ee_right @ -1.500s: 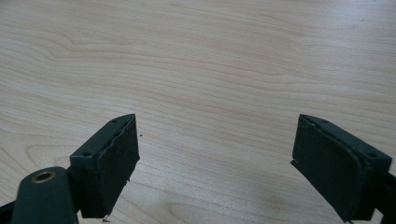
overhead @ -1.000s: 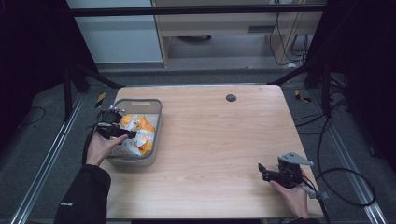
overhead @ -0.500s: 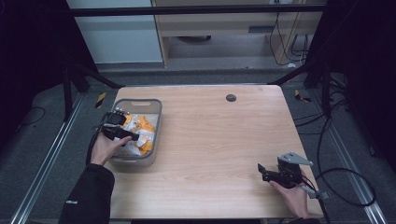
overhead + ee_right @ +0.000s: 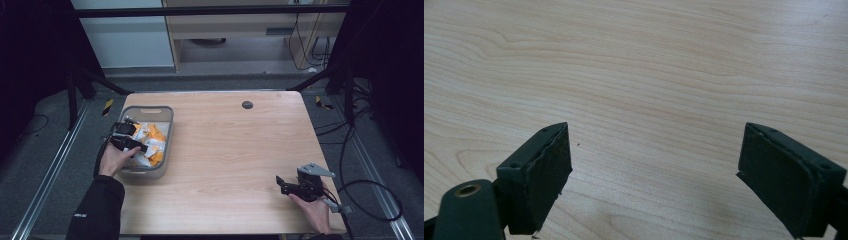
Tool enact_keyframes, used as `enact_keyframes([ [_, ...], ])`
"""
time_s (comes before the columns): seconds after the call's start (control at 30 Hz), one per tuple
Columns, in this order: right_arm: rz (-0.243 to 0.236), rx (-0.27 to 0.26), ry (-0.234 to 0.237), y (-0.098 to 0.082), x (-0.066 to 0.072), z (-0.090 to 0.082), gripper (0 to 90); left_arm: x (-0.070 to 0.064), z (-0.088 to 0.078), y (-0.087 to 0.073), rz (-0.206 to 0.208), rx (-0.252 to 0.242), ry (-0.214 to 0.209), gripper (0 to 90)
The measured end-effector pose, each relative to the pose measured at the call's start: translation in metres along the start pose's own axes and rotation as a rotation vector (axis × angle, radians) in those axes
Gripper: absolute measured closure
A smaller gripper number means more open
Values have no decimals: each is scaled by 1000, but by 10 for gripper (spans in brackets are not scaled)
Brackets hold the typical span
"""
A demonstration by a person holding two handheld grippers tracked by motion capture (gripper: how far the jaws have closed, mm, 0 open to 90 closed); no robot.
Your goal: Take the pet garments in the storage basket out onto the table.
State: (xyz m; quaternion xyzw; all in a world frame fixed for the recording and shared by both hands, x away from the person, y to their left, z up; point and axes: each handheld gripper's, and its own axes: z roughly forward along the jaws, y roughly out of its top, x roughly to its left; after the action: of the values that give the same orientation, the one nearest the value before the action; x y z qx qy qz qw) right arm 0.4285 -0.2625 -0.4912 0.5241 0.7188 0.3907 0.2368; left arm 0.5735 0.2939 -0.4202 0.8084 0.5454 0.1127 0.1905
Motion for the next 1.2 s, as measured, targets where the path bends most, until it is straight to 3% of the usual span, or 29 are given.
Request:
enact_keyframes([
  [0.23, -1, 5, 0, 0, 0, 1, 135, 4, -1, -2, -32, 26, -16, 632],
  [0.43, -1, 7, 1, 0, 0, 1, 135, 4, -6, -3, -20, 19, -15, 706],
  [0.63, -1, 8, 2, 0, -1, 1, 135, 3, -14, -2, -11, 2, -14, 725],
  [1.2, -4, 8, 4, 0, 0, 0, 134, 1, -64, 2, 8, -116, -14, 728],
])
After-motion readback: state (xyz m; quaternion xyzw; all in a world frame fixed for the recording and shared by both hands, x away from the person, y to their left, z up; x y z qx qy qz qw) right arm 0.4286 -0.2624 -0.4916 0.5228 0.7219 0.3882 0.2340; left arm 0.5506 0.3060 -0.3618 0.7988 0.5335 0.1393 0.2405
